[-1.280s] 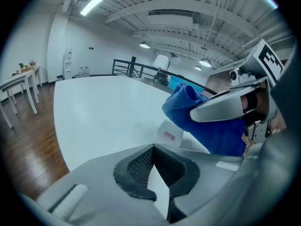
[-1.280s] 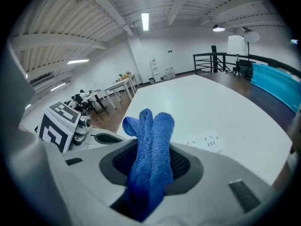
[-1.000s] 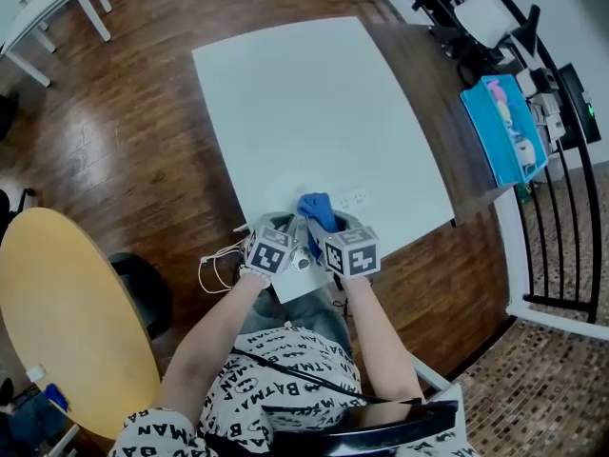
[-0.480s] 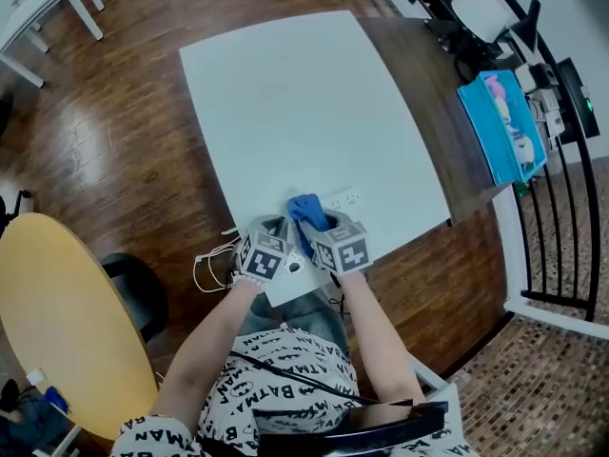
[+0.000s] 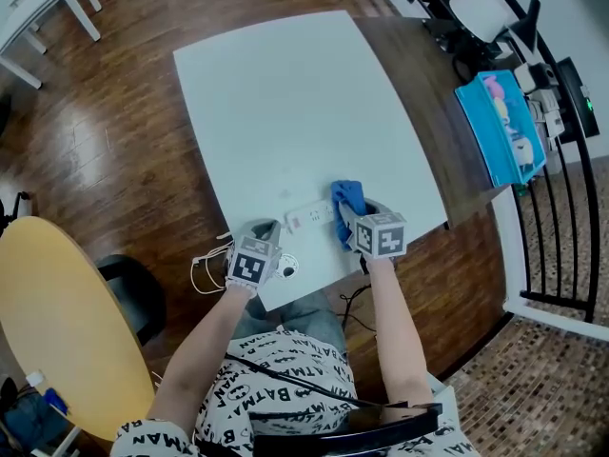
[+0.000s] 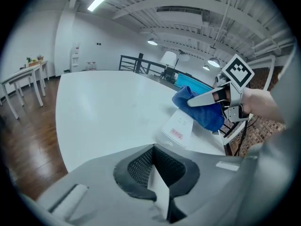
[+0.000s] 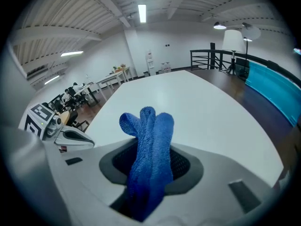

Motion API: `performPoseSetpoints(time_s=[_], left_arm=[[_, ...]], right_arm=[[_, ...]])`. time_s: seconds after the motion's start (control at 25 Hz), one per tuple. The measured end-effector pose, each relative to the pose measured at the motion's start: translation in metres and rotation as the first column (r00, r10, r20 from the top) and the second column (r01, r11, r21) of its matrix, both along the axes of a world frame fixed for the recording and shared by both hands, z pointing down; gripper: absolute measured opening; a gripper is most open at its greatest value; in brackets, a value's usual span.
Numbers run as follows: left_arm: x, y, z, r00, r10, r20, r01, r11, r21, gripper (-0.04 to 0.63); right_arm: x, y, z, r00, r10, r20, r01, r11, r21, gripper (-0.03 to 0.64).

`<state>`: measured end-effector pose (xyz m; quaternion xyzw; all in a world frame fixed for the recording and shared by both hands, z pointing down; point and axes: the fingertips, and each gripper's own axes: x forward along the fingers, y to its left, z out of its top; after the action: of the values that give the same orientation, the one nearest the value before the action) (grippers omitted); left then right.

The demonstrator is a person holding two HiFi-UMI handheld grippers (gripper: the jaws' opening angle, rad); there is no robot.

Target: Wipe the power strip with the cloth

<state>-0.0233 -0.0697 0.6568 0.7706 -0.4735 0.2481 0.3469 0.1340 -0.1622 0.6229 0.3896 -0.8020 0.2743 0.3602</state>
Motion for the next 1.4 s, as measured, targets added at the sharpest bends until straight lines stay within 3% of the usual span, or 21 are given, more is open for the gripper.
performPoseSetpoints(time_s=[0.12,0.24,0.32,0.4,0.48,0.56,0.68,0.76,0.88,0.96,1.08,1.16,1.28,1.4], left_arm=[[0.001,-0.001,-0.001,1.000,-0.007,-0.007,0.007,1.000,0.000,0.001],[0.003,-0.004,-0.002,1.000,-0.005,-0.010,0.005,1.000,0.008,0.001],[0.004,-0.005,-0.002,1.000,-0.006,-0.016,0.006,1.000,0.013,0.001],[0.003,-0.005,-0.002,1.000,-0.013,-0.023,0.014,1.000,0.014,0.001],[0.004,-0.006,-0.002,1.000,-0.017,-0.022,0.017,1.000,0.014,0.001],[0.005,-0.007,-0.001,1.000,-0.020,-0.017,0.020,1.000,0.015,0.001],[0.004,-0.008,-0.001,0.999,-0.038,-0.018,0.039,0.999,0.008,0.001],[0.004,-0.007,-0.001,0.998,-0.053,-0.017,0.053,0.999,-0.001,0.001],[0.004,-0.007,-0.003,0.997,-0.078,-0.008,0.078,0.997,0.003,0.001],[0.003,-0.005,-0.002,0.994,-0.108,-0.009,0.108,0.994,-0.003,0.001],[0.002,-0.005,-0.002,0.989,-0.145,-0.018,0.145,0.989,-0.010,0.001],[0.000,-0.006,-0.001,0.986,-0.166,-0.024,0.166,0.986,-0.011,0.001],[-0.004,-0.007,-0.001,0.982,-0.188,-0.029,0.188,0.982,-0.012,0.001],[-0.006,-0.008,-0.001,0.983,-0.183,-0.023,0.183,0.983,-0.017,0.001]], right_arm=[[0.023,-0.015,-0.001,0.999,0.019,-0.036,-0.019,1.000,0.014,0.153],[0.040,-0.028,-0.007,0.992,-0.017,-0.127,0.019,1.000,0.015,0.152],[0.029,-0.028,-0.017,0.984,-0.133,-0.122,0.128,0.991,-0.042,0.151],[-0.007,-0.020,-0.028,0.939,-0.341,-0.050,0.336,0.937,-0.095,0.152],[-0.047,-0.006,-0.037,0.811,-0.583,-0.054,0.575,0.810,-0.110,0.152],[-0.081,0.007,-0.038,0.621,-0.775,-0.117,0.760,0.632,-0.149,0.152],[-0.116,0.023,-0.022,0.346,-0.927,-0.144,0.892,0.373,-0.257,0.152],[-0.130,0.029,-0.008,0.200,-0.971,-0.129,0.919,0.232,-0.318,0.152],[-0.140,0.036,0.011,0.042,-0.994,-0.098,0.913,0.078,-0.401,0.152],[-0.144,0.039,0.018,-0.033,-0.996,-0.079,0.901,0.005,-0.433,0.152],[-0.140,0.036,0.021,-0.098,-0.993,-0.064,0.896,-0.060,-0.440,0.152],[-0.132,0.030,0.021,-0.111,-0.992,-0.062,0.894,-0.072,-0.443,0.152],[-0.113,0.019,0.019,-0.086,-0.994,-0.072,0.889,-0.044,-0.455,0.152],[-0.085,0.004,0.016,-0.035,-0.994,-0.102,0.887,0.016,-0.462,0.152]])
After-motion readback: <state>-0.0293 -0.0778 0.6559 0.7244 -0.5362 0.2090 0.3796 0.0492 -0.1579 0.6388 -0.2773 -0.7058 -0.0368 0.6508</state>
